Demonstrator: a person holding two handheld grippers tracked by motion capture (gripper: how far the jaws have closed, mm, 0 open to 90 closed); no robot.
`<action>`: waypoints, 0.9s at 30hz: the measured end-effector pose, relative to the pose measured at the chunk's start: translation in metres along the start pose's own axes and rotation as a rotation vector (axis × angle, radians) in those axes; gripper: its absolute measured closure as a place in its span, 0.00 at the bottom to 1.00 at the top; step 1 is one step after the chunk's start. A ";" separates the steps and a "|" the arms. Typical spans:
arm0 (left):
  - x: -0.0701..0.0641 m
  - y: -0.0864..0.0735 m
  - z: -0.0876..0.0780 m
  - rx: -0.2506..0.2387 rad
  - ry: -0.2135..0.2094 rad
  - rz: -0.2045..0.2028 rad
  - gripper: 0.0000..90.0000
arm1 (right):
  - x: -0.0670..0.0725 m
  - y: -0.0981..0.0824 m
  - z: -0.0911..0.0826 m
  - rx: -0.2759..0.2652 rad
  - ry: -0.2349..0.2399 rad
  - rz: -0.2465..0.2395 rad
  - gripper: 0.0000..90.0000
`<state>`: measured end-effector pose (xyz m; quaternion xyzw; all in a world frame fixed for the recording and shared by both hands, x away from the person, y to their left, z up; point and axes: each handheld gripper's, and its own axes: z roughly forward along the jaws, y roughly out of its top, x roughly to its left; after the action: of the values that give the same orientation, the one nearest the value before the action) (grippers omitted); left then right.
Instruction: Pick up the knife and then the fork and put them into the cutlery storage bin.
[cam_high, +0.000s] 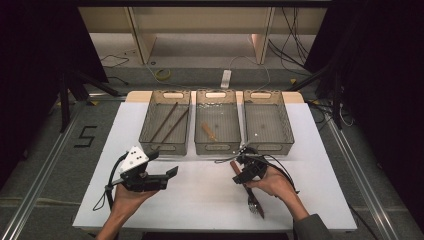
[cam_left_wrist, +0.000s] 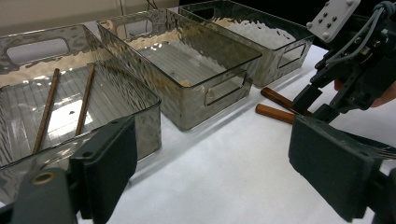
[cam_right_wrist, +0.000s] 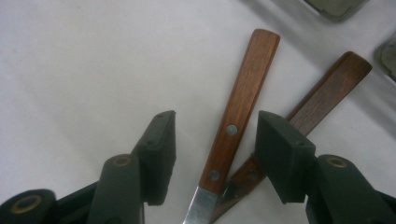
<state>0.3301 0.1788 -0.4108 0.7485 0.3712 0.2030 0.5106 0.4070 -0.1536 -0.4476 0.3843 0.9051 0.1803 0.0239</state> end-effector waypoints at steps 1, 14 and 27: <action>0.000 0.000 0.000 -0.001 0.000 0.001 0.17 | 0.000 0.000 0.001 0.007 -0.007 -0.003 0.55; -0.001 0.000 0.000 -0.002 -0.003 0.000 0.17 | 0.006 -0.001 0.007 0.064 -0.019 -0.031 0.69; -0.001 0.000 0.000 0.001 -0.004 0.003 0.17 | 0.015 -0.001 0.013 0.098 -0.081 -0.073 0.78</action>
<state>0.3293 0.1777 -0.4110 0.7497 0.3694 0.2020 0.5107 0.3983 -0.1398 -0.4581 0.3589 0.9245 0.1190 0.0480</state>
